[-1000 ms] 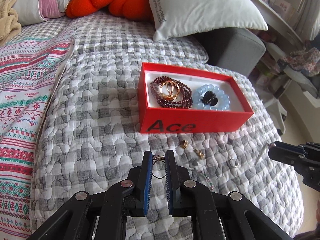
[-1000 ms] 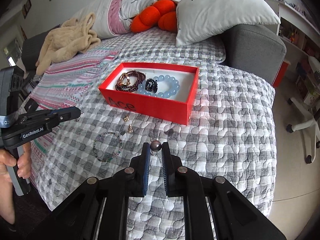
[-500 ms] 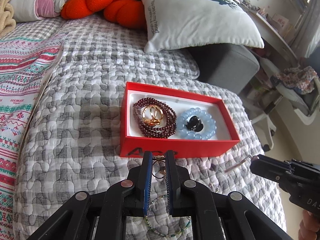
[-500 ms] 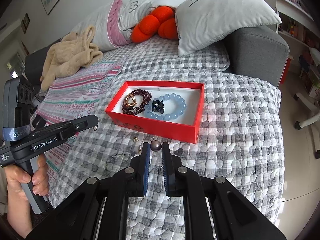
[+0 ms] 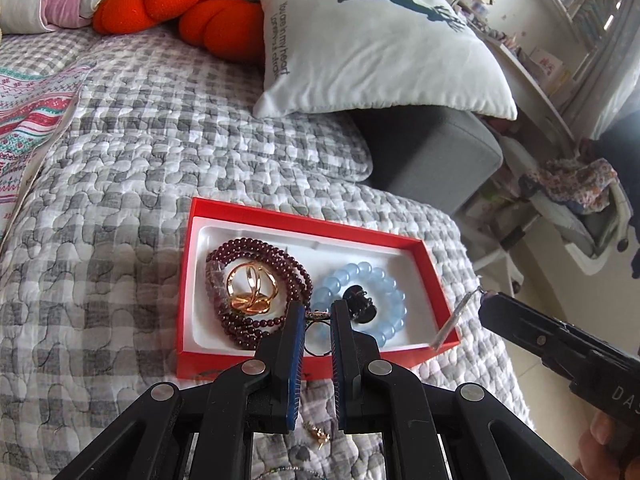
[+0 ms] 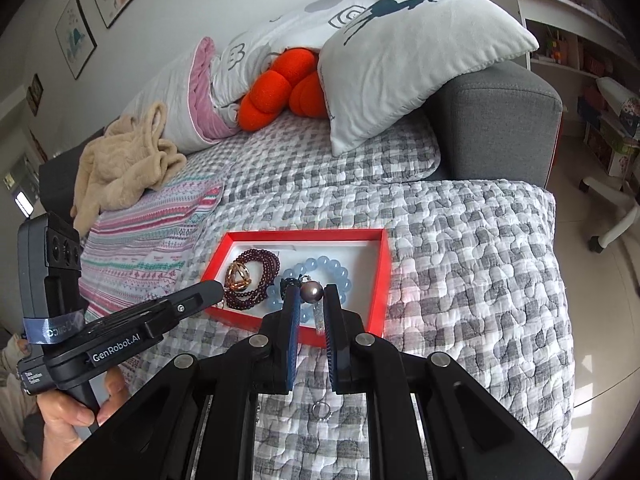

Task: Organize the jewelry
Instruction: 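Carry the small ring to the box with the left tool while the right tool grasps the pearl pendant, then open the left tool over the box while the right tool releases the pearl pendant inside, then move the left tool to the beaded bracelet while the right tool grasps the silver ring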

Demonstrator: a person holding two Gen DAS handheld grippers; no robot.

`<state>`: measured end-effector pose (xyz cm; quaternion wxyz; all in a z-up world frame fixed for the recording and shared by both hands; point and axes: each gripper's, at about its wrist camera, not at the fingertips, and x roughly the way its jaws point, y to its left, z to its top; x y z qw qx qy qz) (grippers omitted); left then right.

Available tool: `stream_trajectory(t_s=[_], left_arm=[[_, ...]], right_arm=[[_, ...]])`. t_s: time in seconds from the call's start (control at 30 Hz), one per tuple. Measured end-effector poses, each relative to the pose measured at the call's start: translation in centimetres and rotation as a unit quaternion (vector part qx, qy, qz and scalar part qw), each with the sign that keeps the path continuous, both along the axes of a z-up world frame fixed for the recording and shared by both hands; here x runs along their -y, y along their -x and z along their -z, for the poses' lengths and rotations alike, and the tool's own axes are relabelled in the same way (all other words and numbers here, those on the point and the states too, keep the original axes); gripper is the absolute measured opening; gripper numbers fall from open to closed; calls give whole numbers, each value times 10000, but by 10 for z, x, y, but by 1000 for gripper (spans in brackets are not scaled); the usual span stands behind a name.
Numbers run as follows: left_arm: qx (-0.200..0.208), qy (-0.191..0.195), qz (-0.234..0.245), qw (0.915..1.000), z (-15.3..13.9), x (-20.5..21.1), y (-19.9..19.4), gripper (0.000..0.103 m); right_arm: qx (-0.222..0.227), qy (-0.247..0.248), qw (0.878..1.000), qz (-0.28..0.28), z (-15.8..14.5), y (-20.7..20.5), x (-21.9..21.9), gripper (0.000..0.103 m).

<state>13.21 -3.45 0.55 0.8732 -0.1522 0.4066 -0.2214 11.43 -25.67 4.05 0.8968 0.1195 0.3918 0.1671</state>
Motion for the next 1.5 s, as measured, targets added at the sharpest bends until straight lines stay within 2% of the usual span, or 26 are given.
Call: stream_trajectory(t_s=[0.27,0.57,0.6,0.67,0.77,0.97,1.1,1.17,1.23,1.3,1.37,1.4,1.5], left_arm=[[-119,-171,-19,9998,19,10,-16,8],[93,-470,-29,9988,6,9,-3,10],[132,-509,-22,9986,3,8,0,11],[182,-609,-35,9980,0,5,7,20],[270,-804,-138,9963,-1,1,18,23],[153,-1062,-219,9940,6,-10,31,39],[34,-1223,-232,9922,13,-15,36,42],[21,-1321,-213,9910,15,-16,39,49],[42,-1378,-214,9902,16,-17,42,52],[2,-1391,-166,9901,16,-18,43,55],[-7,-1380,-164,9903,16,-20,46,60],[-4,-1388,-171,9902,16,-21,47,61],[17,-1403,-215,9899,16,-24,51,74]], right_arm=[[-146,-38,9999,45,13,-17,-5,12],[-318,-41,9993,167,25,-34,-5,12],[-336,-36,9993,168,26,-37,-5,12],[-351,16,9992,198,28,-40,-6,13],[-392,73,9989,263,32,-44,-7,13],[-457,201,9982,319,38,-51,-11,13],[-556,273,9978,255,41,-55,-15,13],[-566,335,9975,263,40,-55,-16,14],[-597,298,9975,241,39,-54,-16,20],[-590,251,9977,211,35,-51,-16,39],[-531,204,9982,189,30,-46,-15,48],[-497,207,9984,187,27,-44,-14,49],[-456,307,9984,128,21,-34,-14,50]])
